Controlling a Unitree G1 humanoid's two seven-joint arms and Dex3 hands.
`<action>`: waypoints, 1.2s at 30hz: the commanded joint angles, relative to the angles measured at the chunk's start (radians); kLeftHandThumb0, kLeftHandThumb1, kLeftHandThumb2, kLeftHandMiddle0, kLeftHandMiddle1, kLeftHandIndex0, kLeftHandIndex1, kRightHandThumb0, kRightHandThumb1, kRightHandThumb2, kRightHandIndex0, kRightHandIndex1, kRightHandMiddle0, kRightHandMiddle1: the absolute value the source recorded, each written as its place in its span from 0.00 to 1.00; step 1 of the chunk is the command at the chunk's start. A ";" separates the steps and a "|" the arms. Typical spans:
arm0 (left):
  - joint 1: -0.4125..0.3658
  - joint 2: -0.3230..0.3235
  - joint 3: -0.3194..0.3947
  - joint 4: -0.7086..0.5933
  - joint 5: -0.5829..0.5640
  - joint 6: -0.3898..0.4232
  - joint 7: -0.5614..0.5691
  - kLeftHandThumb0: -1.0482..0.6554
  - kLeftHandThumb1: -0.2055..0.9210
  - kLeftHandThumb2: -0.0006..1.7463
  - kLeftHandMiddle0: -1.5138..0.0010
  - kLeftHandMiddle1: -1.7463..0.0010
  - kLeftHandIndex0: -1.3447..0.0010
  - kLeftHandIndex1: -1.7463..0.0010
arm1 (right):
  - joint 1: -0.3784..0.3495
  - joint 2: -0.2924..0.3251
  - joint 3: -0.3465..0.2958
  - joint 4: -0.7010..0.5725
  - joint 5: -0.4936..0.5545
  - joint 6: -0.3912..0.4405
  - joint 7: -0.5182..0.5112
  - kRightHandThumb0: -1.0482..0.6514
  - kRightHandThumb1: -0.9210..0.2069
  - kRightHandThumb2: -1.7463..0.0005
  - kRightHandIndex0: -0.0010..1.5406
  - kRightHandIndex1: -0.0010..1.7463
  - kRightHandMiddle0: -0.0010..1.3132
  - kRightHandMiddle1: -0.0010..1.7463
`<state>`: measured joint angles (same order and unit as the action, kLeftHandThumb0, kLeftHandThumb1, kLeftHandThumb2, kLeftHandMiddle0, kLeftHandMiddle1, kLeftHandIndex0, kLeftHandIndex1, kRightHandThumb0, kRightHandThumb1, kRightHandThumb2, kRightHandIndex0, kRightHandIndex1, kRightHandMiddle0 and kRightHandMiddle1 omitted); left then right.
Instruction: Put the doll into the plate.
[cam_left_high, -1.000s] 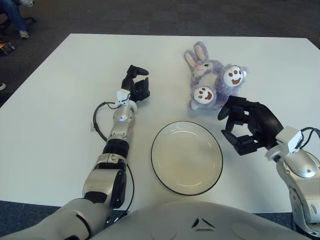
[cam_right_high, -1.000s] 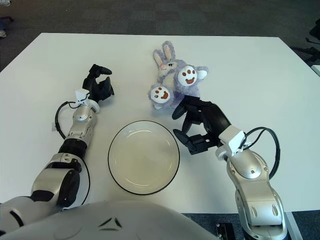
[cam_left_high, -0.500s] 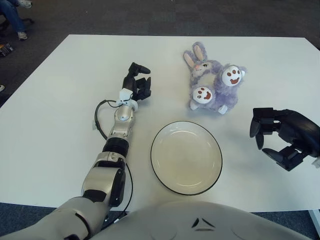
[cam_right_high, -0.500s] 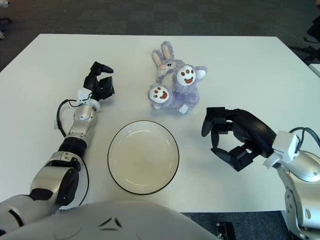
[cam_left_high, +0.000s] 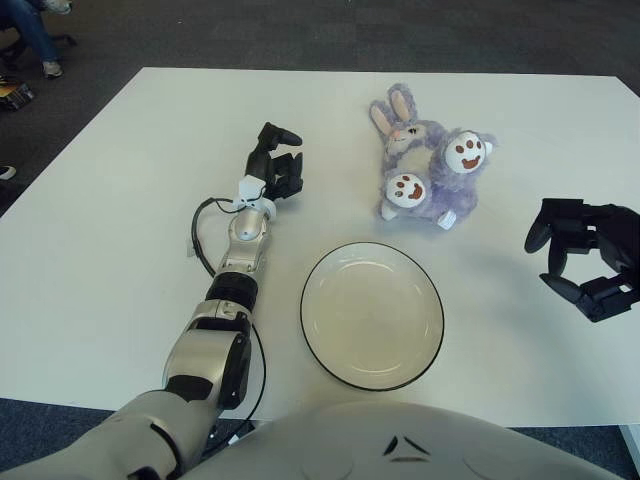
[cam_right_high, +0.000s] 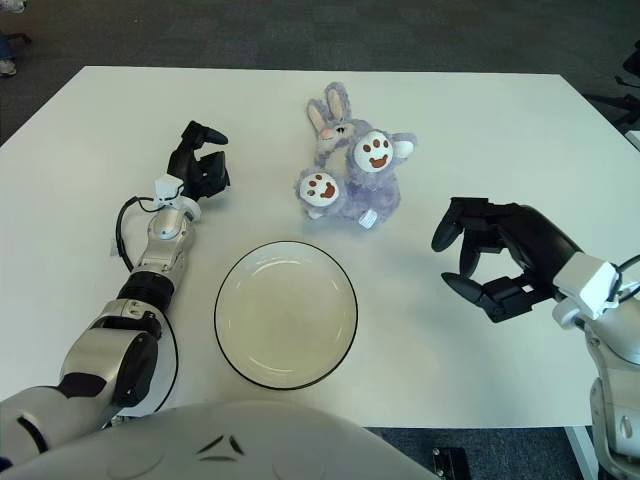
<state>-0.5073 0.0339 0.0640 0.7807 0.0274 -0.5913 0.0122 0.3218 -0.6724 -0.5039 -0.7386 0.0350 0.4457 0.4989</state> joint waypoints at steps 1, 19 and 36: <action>0.048 -0.004 -0.006 0.046 0.004 -0.019 -0.007 0.40 0.81 0.46 0.25 0.00 0.77 0.00 | -0.061 -0.001 0.059 0.054 -0.070 0.001 -0.060 0.61 0.52 0.38 0.52 0.80 0.45 0.81; 0.050 -0.008 -0.008 0.050 -0.004 -0.031 -0.012 0.40 0.81 0.47 0.23 0.00 0.76 0.00 | -0.230 0.133 0.304 0.298 -0.335 -0.075 -0.341 0.61 0.49 0.40 0.52 0.80 0.43 0.80; 0.063 -0.012 -0.017 0.021 -0.001 -0.028 -0.011 0.40 0.81 0.46 0.24 0.00 0.76 0.00 | -0.590 0.238 0.370 0.859 -0.307 -0.205 -0.498 0.61 0.33 0.49 0.33 0.87 0.37 0.87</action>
<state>-0.5086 0.0301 0.0568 0.7722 0.0168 -0.6146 0.0054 -0.2196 -0.4482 -0.1367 0.0542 -0.2849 0.2765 0.0212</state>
